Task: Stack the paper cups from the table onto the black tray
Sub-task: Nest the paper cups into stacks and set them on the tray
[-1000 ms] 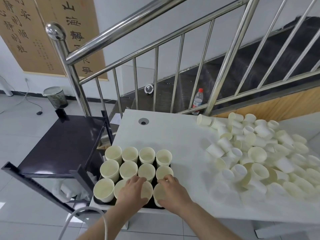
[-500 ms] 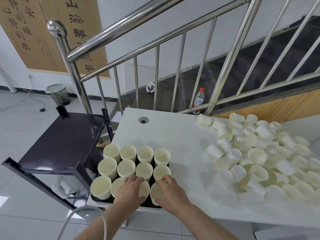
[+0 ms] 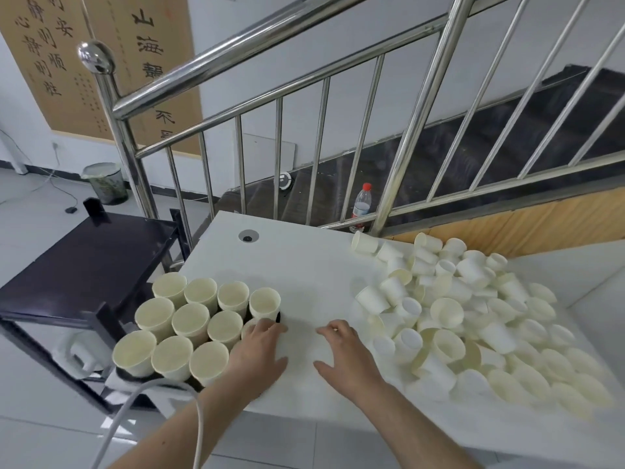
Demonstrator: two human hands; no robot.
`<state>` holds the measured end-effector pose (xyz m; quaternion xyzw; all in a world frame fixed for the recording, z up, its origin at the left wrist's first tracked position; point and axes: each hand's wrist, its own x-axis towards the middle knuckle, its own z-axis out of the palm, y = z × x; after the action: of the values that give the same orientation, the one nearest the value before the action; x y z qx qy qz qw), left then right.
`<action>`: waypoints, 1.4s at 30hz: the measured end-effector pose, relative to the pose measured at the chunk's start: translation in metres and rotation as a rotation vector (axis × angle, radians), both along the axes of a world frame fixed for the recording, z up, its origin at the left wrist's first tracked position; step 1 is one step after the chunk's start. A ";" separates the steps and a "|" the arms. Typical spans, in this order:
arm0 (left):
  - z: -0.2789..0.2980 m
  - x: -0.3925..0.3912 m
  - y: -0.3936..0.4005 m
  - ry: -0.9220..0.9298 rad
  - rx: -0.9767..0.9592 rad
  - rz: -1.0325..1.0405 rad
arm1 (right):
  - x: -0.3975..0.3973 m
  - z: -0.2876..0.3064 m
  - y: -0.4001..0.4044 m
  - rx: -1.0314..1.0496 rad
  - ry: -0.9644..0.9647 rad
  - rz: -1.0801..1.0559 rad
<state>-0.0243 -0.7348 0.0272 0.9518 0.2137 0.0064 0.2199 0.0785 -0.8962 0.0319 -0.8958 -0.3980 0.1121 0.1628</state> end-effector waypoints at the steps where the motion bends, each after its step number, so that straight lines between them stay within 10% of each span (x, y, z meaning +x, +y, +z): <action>1: 0.000 0.002 -0.003 -0.002 -0.017 -0.002 | 0.001 0.001 -0.003 0.004 -0.007 -0.007; 15: -0.016 0.129 -0.046 -0.041 -0.107 -0.109 | 0.118 -0.008 -0.060 -0.028 0.061 -0.154; 42: -0.051 0.312 0.063 -0.038 -0.186 -0.029 | 0.421 -0.058 0.114 -0.375 -0.065 -0.116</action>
<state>0.2876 -0.6721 -0.0238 0.9299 0.1956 0.0014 0.3115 0.4991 -0.7822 -0.0263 -0.9351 -0.3229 0.1456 -0.0139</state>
